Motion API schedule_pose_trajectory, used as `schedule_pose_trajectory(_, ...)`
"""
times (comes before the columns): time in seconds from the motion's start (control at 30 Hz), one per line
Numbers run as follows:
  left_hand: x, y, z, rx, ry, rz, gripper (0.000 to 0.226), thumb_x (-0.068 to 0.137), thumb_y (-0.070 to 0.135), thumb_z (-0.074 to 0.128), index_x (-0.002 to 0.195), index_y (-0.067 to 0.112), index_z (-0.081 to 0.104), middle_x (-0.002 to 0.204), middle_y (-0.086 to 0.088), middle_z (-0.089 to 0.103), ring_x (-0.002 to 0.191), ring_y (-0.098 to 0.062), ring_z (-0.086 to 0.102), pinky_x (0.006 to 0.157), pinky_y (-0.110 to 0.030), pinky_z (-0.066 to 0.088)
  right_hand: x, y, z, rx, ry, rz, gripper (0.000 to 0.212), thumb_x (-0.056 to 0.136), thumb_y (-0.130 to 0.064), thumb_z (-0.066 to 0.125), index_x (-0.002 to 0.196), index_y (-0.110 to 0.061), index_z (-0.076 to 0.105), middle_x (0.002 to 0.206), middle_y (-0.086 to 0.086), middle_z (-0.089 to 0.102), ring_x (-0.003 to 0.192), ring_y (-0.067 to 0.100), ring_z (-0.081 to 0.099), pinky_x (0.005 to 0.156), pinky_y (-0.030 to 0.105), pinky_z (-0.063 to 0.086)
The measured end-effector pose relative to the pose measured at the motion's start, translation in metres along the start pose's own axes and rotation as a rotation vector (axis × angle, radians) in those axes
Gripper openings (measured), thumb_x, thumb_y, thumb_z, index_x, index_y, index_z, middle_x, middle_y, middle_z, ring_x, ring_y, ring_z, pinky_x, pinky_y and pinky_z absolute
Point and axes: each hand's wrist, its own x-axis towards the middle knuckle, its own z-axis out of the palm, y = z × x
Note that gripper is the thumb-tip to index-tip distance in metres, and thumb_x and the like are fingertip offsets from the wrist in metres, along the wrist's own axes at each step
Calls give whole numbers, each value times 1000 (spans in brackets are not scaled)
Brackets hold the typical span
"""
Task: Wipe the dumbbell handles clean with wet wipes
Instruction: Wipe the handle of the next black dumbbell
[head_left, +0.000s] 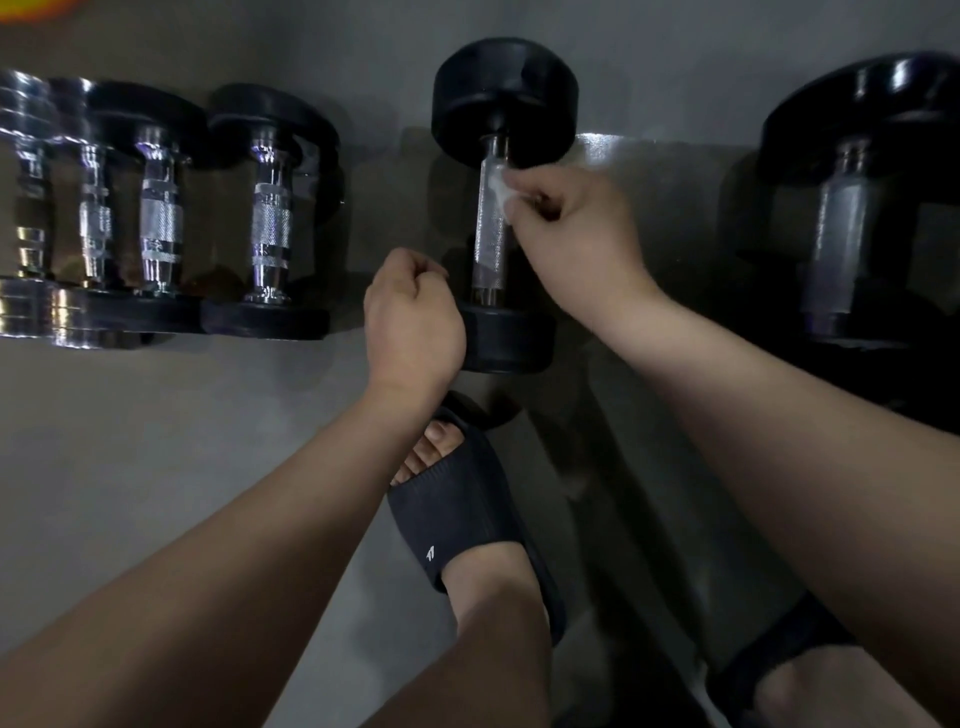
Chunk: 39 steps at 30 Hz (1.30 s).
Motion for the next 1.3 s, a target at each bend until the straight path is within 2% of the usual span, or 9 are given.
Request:
schedule_pose_trajectory(0.13,-3,4,1,-6,-13,0,21,82,21,38,75,31,55,82,6,59,97,-33,59,84,-46,50,-1,3,-3,34,-11,36,20,92,-25,69,110,-24,78,102,-4,72,94,4,66,90,22,52)
schedule_pose_trajectory(0.27,-11,12,8,-11,-62,-1,19,81,23,38,78,31,55,88,6,61,101,-30,58,89,-45,50,20,1,8,309,209,321,5,89,-22,71,92,-19,73,84,-2,74,81,15,71,84,44,59)
schedule_pose_trajectory(0.37,-15,17,13,-3,-120,41,14,82,28,40,81,30,54,97,0,64,102,-30,57,93,-50,48,19,-2,10,429,293,415,9,89,-17,71,83,-23,68,79,-1,72,76,16,70,81,44,60)
schedule_pose_trajectory(0.53,-21,11,10,6,-166,166,12,90,19,47,85,26,55,98,2,60,103,-26,54,90,-38,45,10,-5,2,179,287,189,8,93,-17,65,93,-19,73,87,-6,70,81,3,65,76,14,51)
schedule_pose_trajectory(0.63,-20,4,7,-36,-157,71,13,94,24,46,86,29,55,100,2,60,107,-28,54,93,-41,43,6,1,-3,-21,218,17,19,95,-20,60,108,-19,75,104,0,65,93,6,59,79,2,39)
schedule_pose_trajectory(0.73,-18,5,5,-31,-171,25,15,97,25,44,87,31,53,104,1,60,110,-26,52,96,-40,41,8,4,-9,-153,114,-92,26,98,-21,57,119,-18,72,113,3,62,104,11,57,87,2,35)
schedule_pose_trajectory(0.93,-19,8,5,-10,-182,45,18,96,20,41,87,32,52,105,3,61,109,-24,52,89,-33,41,-1,17,-25,-189,-43,-332,23,96,-14,62,115,-9,75,106,8,63,95,12,60,87,13,45)
schedule_pose_trajectory(1.17,-31,14,12,88,-179,125,17,99,22,39,98,18,55,109,1,57,108,-21,45,92,-33,35,10,3,-18,-321,21,-244,26,102,-18,49,118,-10,69,109,4,55,91,9,53,78,15,39)
schedule_pose_trajectory(1.3,-32,18,11,142,-219,117,13,101,24,41,97,20,52,109,2,52,108,-18,39,91,-28,30,4,5,-22,-259,80,-181,26,101,-17,51,118,-11,70,111,4,57,91,4,50,79,4,35)
